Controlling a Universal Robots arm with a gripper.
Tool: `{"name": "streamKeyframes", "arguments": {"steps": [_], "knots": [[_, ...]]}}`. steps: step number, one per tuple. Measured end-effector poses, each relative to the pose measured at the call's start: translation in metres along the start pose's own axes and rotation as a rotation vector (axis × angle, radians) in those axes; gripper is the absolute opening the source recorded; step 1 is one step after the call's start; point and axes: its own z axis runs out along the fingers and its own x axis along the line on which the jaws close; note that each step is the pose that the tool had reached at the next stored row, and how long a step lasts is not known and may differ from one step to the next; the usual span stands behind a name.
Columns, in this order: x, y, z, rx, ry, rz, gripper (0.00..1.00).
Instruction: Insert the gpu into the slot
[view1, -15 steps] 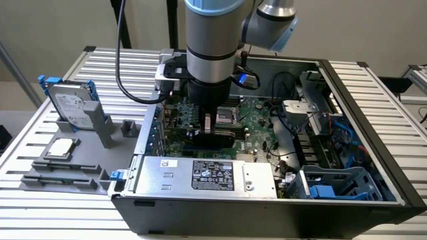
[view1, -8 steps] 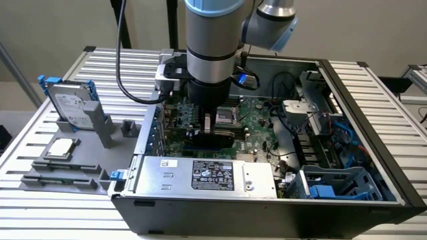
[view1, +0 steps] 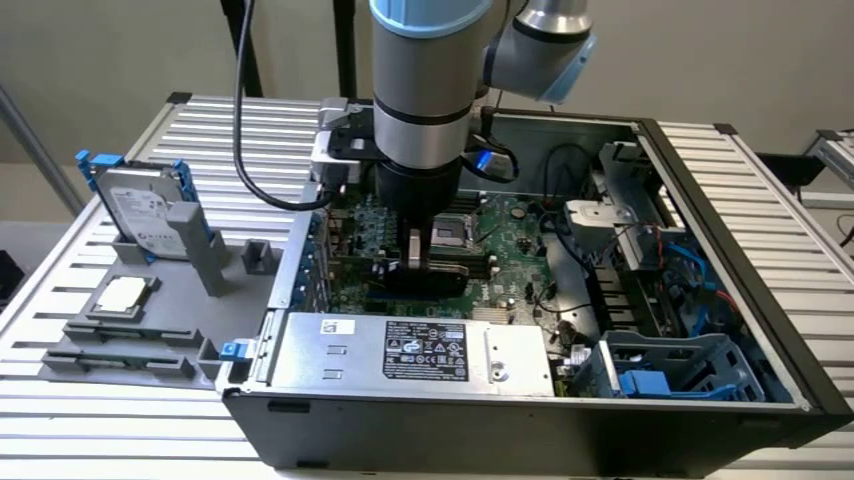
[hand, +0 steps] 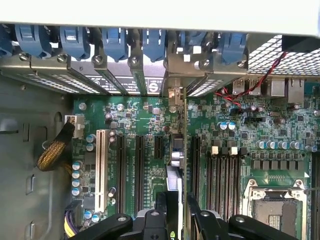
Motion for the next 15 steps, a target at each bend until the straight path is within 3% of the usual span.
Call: {"name": "streamKeyframes", "arguments": {"steps": [12,13,15], "knots": [[0.0004,0.0,0.008,-0.0003,0.0001,0.0,0.26],[0.0,-0.0003,0.0097,0.0021,-0.0044,-0.001,0.27],[0.0003,-0.0001,0.0085,-0.0005,-0.0011,0.0,0.27]]}}
